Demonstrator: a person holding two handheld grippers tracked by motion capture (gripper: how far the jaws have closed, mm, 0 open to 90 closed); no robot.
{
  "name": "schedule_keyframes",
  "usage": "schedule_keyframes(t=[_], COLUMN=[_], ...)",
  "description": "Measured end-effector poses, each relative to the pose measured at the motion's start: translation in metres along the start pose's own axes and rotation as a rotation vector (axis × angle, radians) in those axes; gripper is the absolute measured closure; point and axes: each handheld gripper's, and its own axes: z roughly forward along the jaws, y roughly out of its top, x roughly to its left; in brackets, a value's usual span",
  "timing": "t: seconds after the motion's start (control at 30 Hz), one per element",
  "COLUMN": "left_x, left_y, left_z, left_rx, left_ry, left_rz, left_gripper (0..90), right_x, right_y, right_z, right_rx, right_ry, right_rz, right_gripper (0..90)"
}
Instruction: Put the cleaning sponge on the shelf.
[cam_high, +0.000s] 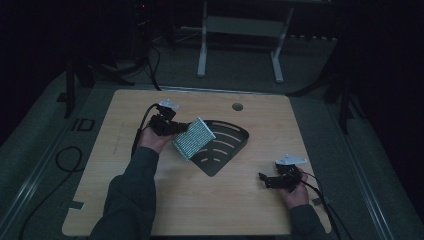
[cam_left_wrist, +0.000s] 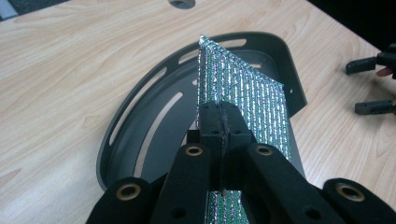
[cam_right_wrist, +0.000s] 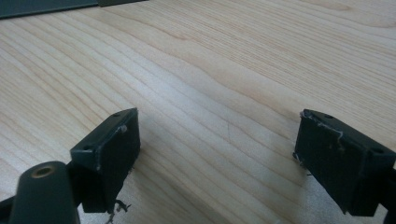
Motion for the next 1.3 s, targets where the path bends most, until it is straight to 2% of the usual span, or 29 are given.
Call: schedule_keyframes(t=[0.07,0.5,0.63,0.9,1.3], left_x=[0.003,0.008,0.011,0.019,0.025], left_y=[0.001,0.010,0.010,0.008,0.004], left_z=[0.002,0.012,0.018,0.030,0.049], left_rx=[0.000,-0.010,-0.013,-0.001,0.039], left_ry=[0.003,0.016,0.018,0.021,0.029], left_rz=[-0.011,-0.015,-0.031,-0.049,-0.050], left_gripper=[90.0,90.0,90.0,90.0,90.0], right_x=[0.000,0.000,0.000,0.000,0.000], right_y=[0.000,0.000,0.000,0.000,0.000], right_z=[0.000,0.000,0.000,0.000,0.000], right_rx=[0.000,0.000,0.000,0.000,0.000], right_ry=[0.000,0.000,0.000,0.000,0.000], right_rz=[0.000,0.000,0.000,0.000,-0.001], right_gripper=[13.6,13.6,13.6,13.6,13.6])
